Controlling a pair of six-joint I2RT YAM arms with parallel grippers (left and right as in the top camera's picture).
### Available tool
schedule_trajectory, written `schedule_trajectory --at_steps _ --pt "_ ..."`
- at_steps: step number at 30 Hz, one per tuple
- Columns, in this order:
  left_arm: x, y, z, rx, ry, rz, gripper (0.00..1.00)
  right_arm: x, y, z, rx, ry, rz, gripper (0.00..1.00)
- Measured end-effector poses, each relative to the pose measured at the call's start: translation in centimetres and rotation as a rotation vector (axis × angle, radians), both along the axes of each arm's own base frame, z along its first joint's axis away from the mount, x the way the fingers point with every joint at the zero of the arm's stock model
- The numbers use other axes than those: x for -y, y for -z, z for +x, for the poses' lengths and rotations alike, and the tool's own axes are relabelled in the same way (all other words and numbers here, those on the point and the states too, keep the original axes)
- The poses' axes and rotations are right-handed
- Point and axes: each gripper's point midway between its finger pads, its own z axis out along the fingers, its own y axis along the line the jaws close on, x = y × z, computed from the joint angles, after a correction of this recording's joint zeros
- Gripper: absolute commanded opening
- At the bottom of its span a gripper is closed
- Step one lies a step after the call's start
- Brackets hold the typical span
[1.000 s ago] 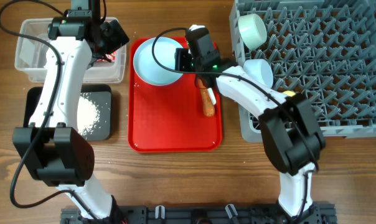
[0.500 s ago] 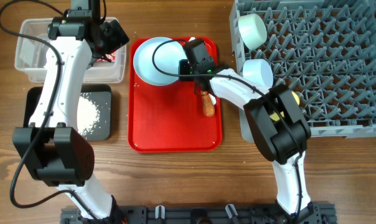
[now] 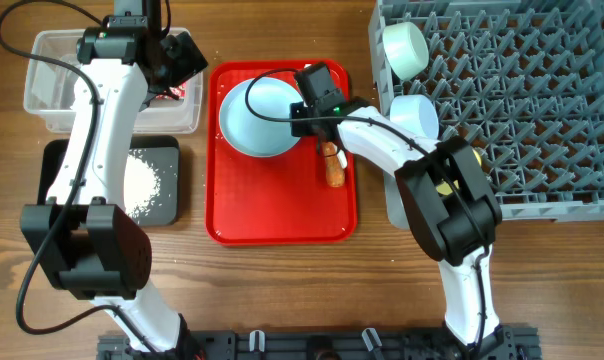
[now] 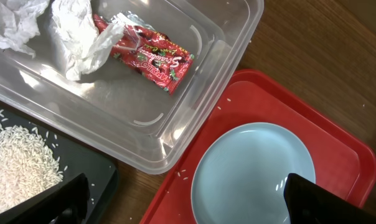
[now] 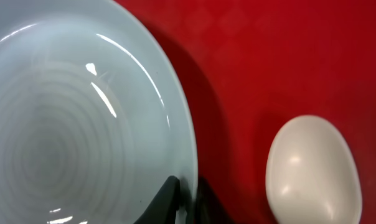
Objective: Sort waste into correct bins and load items into the dishwasher rack
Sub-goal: 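Grip the light-blue plate rim with the right gripper and tilt it up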
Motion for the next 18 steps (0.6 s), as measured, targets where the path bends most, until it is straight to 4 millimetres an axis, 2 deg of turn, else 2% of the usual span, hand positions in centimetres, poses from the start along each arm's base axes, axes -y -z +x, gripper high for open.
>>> schedule_trajectory --at_steps 2,4,5,12,18 --pt "0.0 0.0 0.0 0.000 0.000 0.000 1.00 0.0 -0.1 -0.7 -0.029 -0.025 -0.002 0.38" --pt "0.0 0.0 0.0 0.000 0.000 0.000 1.00 0.0 -0.2 -1.5 -0.059 -0.042 -0.010 0.38" --pt "0.0 0.0 0.0 0.000 0.000 0.000 1.00 0.0 -0.2 -1.7 -0.067 -0.044 -0.014 0.36" --pt "0.0 0.0 0.0 0.000 0.000 0.000 1.00 -0.1 -0.1 -2.4 -0.103 -0.062 0.000 0.04" --pt "0.0 0.0 0.0 0.000 0.000 0.000 1.00 -0.5 -0.1 -2.8 -0.127 -0.074 0.033 0.04"
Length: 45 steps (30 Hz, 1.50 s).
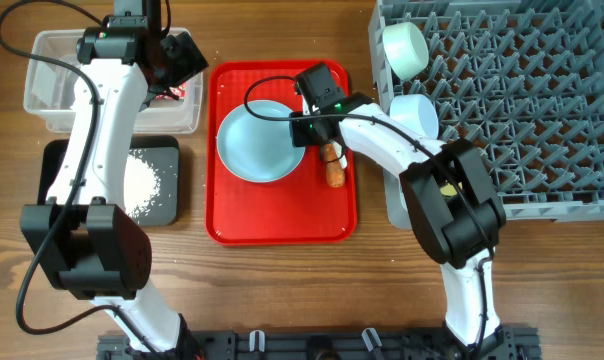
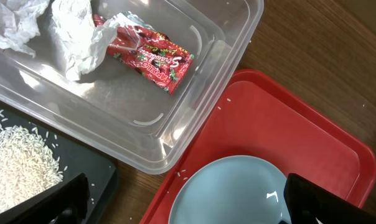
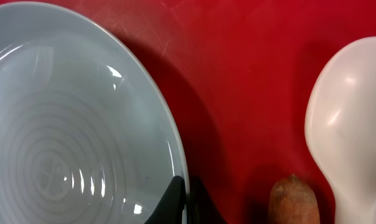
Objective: Sort waste into correct bins and load items into the dishwasher rack
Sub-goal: 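Grip the light-blue plate rim with the right gripper and tilt it up, then carry the light-blue plate over to the grey rack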
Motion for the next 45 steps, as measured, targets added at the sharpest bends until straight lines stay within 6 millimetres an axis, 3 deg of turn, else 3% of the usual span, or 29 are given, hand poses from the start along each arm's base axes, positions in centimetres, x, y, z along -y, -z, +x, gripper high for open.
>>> schedule_trajectory --at_steps 7,10,13,17,20,23,27,32,38,45 --pt "0.0 0.0 0.0 0.000 0.000 0.000 1.00 0.4 -0.3 -0.6 -0.029 0.001 -0.001 0.05" --pt "0.0 0.0 0.0 0.000 0.000 0.000 1.00 1.1 -1.3 -1.0 -0.040 0.009 -0.010 0.04" --pt "0.0 0.0 0.0 0.000 0.000 0.000 1.00 2.1 -3.9 -0.5 0.000 0.031 -0.009 0.05" --pt "0.0 0.0 0.0 0.000 0.000 0.000 1.00 4.4 -11.1 1.1 0.143 0.093 0.026 0.04" --pt "0.0 0.0 0.0 0.000 0.000 0.000 1.00 7.5 -18.0 1.9 0.300 0.169 0.030 0.04" --pt "0.0 0.0 0.0 0.000 0.000 0.000 1.00 11.2 -22.5 2.3 0.434 0.259 -0.043 0.04" --pt "0.0 0.0 0.0 0.000 0.000 0.000 1.00 17.1 -26.7 2.4 0.587 0.400 -0.234 0.04" --pt "0.0 0.0 0.0 0.000 0.000 0.000 1.00 25.7 -30.8 1.8 0.716 0.591 -0.639 0.04" --pt "0.0 0.0 0.0 0.000 0.000 0.000 1.00 31.6 -33.3 0.8 0.708 0.643 -0.949 0.04" --pt "0.0 0.0 0.0 0.000 0.000 0.000 1.00 36.0 -33.0 0.9 0.628 0.588 -1.052 0.04"
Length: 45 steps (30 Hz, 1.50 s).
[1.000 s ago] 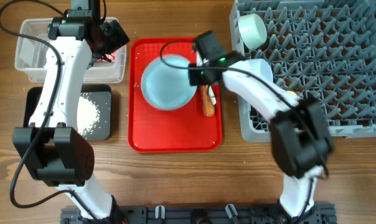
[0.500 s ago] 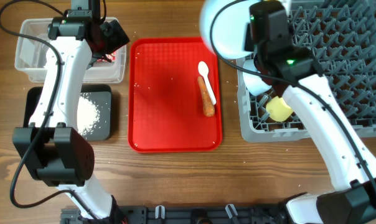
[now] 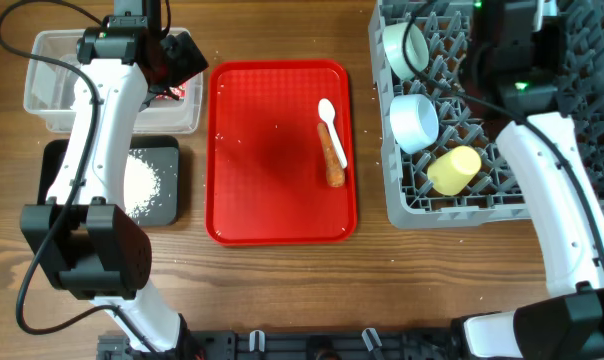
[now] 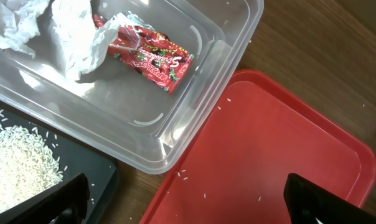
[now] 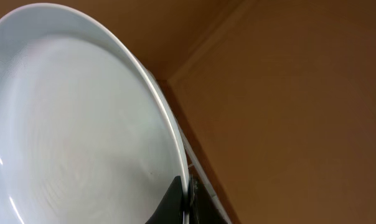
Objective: Sort waste into correct bins and load items into the dishwasher rack
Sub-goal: 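Carry the light-blue plate over to the grey rack, then lower the light-blue plate upright into a rack slot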
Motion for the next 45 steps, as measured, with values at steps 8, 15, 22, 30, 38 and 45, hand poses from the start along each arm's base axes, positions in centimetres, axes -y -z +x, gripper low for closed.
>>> schedule_trajectory --at_steps 8,15,22,30,38,45 --pt "0.0 0.0 0.0 0.000 0.000 0.000 1.00 -0.6 3.7 3.8 -0.060 -0.061 -0.006 0.04" --pt "0.0 0.0 0.0 0.000 0.000 0.000 1.00 -1.1 6.8 8.0 -0.088 -0.100 -0.086 0.04" --pt "0.0 0.0 0.0 0.000 0.000 0.000 1.00 -1.3 8.7 9.2 -0.144 -0.128 -0.128 0.04" --pt "0.0 0.0 0.0 0.000 0.000 0.000 1.00 -2.1 12.0 9.8 -0.233 -0.185 -0.105 1.00" --pt "0.0 0.0 0.0 0.000 0.000 0.000 1.00 -2.3 13.0 9.4 -0.178 -0.151 0.003 1.00" --pt "0.0 0.0 0.0 0.000 0.000 0.000 1.00 -4.3 10.6 6.8 -0.173 -0.252 0.155 1.00"
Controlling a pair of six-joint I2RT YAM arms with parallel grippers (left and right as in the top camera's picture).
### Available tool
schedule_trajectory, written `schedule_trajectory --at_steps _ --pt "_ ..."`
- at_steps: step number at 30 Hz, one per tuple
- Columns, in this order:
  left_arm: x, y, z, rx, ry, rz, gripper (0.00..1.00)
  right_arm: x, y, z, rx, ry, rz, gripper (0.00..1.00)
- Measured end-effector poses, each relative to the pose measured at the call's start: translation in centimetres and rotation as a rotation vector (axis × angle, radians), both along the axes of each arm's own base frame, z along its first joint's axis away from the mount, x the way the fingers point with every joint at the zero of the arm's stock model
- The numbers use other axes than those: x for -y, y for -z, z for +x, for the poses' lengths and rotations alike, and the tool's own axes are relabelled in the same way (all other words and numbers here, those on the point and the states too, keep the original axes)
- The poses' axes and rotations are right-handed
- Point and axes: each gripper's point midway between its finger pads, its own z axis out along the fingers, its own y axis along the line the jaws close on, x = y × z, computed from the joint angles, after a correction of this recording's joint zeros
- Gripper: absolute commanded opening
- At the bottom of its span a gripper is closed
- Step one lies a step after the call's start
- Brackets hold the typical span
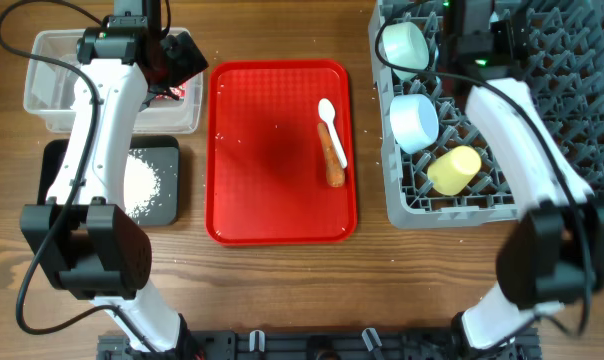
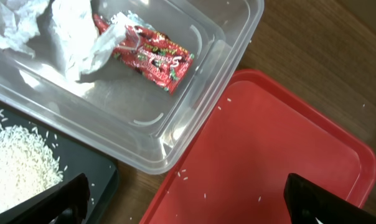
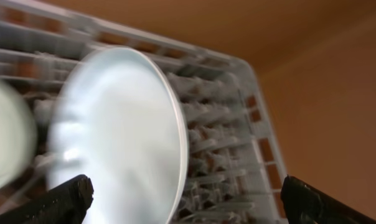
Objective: Sort waste into correct bins and load items into the dishwasher rack
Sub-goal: 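Lower the light-blue plate upright into a rack slot, then open the right gripper and withdraw it from the plate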
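Observation:
A pale blue plate (image 3: 122, 137) stands on edge between the tines of the grey dishwasher rack (image 3: 238, 124). My right gripper (image 3: 188, 205) is open around its rim, fingers wide apart, and sits over the rack's back left (image 1: 470, 30). On the red tray (image 1: 272, 200) lie a white spoon (image 1: 329, 118) and an orange-brown food piece (image 1: 331, 160). My left gripper (image 2: 188, 208) hangs open over the edge between the clear bin (image 2: 194, 93) and the red tray (image 2: 287, 149), holding nothing.
The clear bin holds a red wrapper (image 2: 152, 55) and crumpled white tissue (image 2: 70, 37). A black tray with rice (image 1: 147, 180) lies in front of it. The rack also holds a white bowl (image 1: 404, 45), a pale blue cup (image 1: 414, 120) and a yellow cup (image 1: 454, 170).
My right gripper was shut on the plate's rim above the rack; now it is open and the plate stands in the rack. The left arm has not moved.
My right gripper was shut on the plate's rim on the red tray, then the plate sat a little nearer the tray's middle. Later the plate was off the tray, held over the rack. Now it stands in the rack, released. The left gripper stayed open throughout.

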Motion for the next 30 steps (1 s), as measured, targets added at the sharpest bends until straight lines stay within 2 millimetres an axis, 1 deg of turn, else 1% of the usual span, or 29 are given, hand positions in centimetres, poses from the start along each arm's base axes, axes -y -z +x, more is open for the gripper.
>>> schedule_trajectory --at_steps 1,3,4,6,8,10,12,14,17,18,19,20,22,24,27,28,30 --pt "0.0 0.0 0.0 0.000 0.000 0.000 1.00 -1.2 -1.2 -0.6 0.010 -0.056 0.052 1.00" --pt "0.0 0.0 0.0 0.000 0.000 0.000 1.00 -4.5 -3.5 -2.1 0.027 -0.189 0.165 1.00" --pt "0.0 0.0 0.0 -0.001 0.000 0.000 1.00 -5.9 -4.1 -2.7 0.031 -0.244 0.212 1.00" --pt "0.0 0.0 0.0 0.000 0.000 0.000 1.00 -10.7 -5.2 -4.3 0.016 -0.423 0.359 1.00" --pt "0.0 0.0 0.0 0.000 0.000 0.000 1.00 -15.0 -5.3 -5.5 -0.011 -0.570 0.503 1.00" --pt "0.0 0.0 0.0 0.000 0.000 0.000 1.00 -17.8 -4.9 -6.4 -0.048 -0.635 0.633 1.00" --pt "0.0 0.0 0.0 -0.001 0.000 0.000 1.00 -19.7 -4.7 -7.4 -0.091 -0.667 0.761 1.00" --pt "0.0 0.0 0.0 0.000 0.000 0.000 1.00 -21.0 -4.3 -8.6 -0.147 -0.686 0.867 1.00" --pt "0.0 0.0 0.0 0.000 0.000 0.000 1.00 -21.9 -2.8 -10.1 -0.246 -0.669 0.929 1.00" --pt "0.0 0.0 0.0 0.000 0.000 0.000 1.00 -22.2 -1.8 -10.9 -0.296 -0.651 0.938 1.00" --pt "0.0 0.0 0.0 -0.001 0.000 0.000 1.00 -22.3 -1.4 -11.2 -0.318 -0.637 0.943 1.00" --pt "0.0 0.0 0.0 -0.001 0.000 0.000 1.00 -22.7 -0.4 -12.0 -0.368 -0.622 0.939 1.00" --pt "0.0 0.0 0.0 -0.001 0.000 0.000 1.00 -22.5 0.5 -12.6 -0.402 -0.559 0.924 1.00" --pt "0.0 0.0 0.0 -0.001 0.000 0.000 1.00 -21.6 1.0 -12.5 -0.398 -0.485 0.910 1.00" --pt "0.0 0.0 0.1 0.005 0.000 0.000 1.00 -19.6 1.0 -11.9 -0.360 -0.373 0.906 1.00" --pt "0.1 -0.1 0.2 0.009 0.002 -0.005 1.00 -18.6 0.6 -11.8 -0.338 -0.337 0.907 1.00" --pt "0.3 -0.1 0.2 0.010 0.008 -0.016 1.00 -15.9 -1.0 -11.9 -0.272 -0.270 0.909 1.00"
